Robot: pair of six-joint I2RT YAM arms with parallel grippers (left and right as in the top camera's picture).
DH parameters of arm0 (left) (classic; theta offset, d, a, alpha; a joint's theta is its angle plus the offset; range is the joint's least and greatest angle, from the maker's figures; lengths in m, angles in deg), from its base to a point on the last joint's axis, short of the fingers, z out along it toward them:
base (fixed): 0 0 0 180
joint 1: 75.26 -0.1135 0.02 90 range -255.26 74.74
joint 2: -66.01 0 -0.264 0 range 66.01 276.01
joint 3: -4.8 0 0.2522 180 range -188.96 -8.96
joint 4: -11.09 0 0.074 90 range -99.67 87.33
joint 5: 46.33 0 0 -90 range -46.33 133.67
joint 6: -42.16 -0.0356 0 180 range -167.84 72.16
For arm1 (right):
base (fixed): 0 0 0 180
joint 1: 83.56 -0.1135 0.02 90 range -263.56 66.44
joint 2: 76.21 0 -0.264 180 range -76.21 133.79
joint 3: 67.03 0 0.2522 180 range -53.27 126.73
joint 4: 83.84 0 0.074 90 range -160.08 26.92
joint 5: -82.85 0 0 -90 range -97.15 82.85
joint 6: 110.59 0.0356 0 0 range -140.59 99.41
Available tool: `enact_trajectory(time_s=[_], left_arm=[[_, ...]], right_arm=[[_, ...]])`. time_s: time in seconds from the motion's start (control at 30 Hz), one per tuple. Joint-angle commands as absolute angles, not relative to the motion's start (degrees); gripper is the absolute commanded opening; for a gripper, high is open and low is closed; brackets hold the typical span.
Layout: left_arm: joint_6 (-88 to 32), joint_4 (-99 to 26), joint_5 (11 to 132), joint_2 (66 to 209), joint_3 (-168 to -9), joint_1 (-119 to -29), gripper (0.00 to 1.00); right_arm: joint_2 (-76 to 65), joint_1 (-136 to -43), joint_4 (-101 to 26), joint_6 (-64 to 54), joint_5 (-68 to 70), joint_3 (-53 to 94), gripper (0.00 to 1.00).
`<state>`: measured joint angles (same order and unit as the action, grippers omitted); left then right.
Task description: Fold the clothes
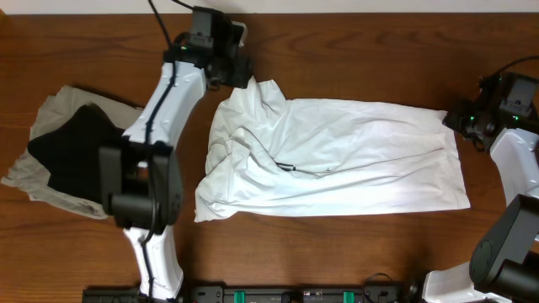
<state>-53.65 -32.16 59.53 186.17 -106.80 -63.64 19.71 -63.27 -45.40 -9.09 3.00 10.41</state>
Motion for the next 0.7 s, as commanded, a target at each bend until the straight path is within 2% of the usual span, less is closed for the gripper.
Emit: enact_trajectory(time_s=[0.0,0.67], left_arm=[[-53.12,-29.3,59.44,188.27,-106.69,-62.7,0.6],[-53.56,-26.57,57.3,192.68,-106.69,-61.76,0.6]], right_arm=[[18.31,-62.96,-45.42,-8.87,3.46,10.65,0.01],[18.31,-62.96,-45.53,-8.85,3.46,10.65,0.01]])
